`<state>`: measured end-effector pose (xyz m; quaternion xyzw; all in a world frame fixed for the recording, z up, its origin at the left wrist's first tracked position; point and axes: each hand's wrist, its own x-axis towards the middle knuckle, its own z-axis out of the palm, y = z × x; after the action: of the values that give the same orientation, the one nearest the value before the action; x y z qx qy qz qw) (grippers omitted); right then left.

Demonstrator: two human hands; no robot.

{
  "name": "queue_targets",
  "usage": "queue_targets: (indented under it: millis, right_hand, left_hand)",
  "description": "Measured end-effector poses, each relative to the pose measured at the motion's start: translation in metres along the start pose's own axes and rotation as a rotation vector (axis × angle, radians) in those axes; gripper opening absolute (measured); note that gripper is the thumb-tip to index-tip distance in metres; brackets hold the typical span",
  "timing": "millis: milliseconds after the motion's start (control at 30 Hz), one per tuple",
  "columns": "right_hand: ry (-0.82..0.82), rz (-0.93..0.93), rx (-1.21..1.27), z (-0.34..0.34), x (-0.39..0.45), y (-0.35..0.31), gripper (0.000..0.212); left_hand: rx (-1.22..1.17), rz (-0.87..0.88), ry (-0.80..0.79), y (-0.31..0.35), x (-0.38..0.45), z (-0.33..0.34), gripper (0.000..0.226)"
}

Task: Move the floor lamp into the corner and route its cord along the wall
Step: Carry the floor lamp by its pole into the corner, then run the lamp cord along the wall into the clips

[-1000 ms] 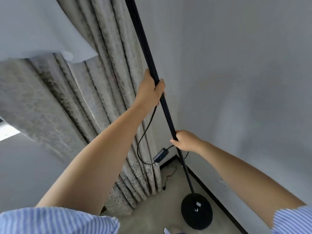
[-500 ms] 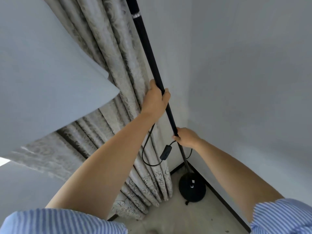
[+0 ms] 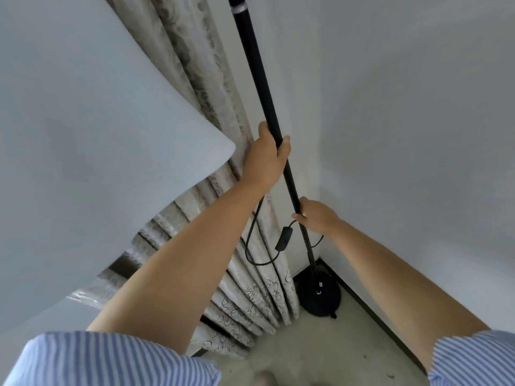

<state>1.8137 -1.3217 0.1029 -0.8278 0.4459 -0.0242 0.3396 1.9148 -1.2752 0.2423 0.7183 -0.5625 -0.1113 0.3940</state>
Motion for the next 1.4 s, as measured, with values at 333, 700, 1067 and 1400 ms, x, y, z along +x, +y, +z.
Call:
queue_targets:
  millis: [333, 700, 1067, 1400]
  right_hand:
    - [-0.120, 0.204, 0.044, -0.061, -0.098, 0.017, 0.034]
    - [0.264, 0.215, 0.504, -0.010, -0.262, -0.014, 0.029]
    - [0.198, 0.258, 0.566, 0.060, -0.402, -0.061, 0.035]
    - [0.078, 0.221, 0.792, 0.108, -0.504, -0.034, 0.020]
  left_hand:
    - [-0.068, 0.013, -0.013, 0.010, -0.017, 0.024, 0.028]
    - [0.176, -0.125, -0.523, -0.020, -0.179, 0.030, 0.018]
    - [-0.885, -0.811, -0.537, 0.015, -0.324, 0.007, 0.040]
    - [-1.210, -0.709, -0.436, 0.076, -0.389, -0.002, 0.032]
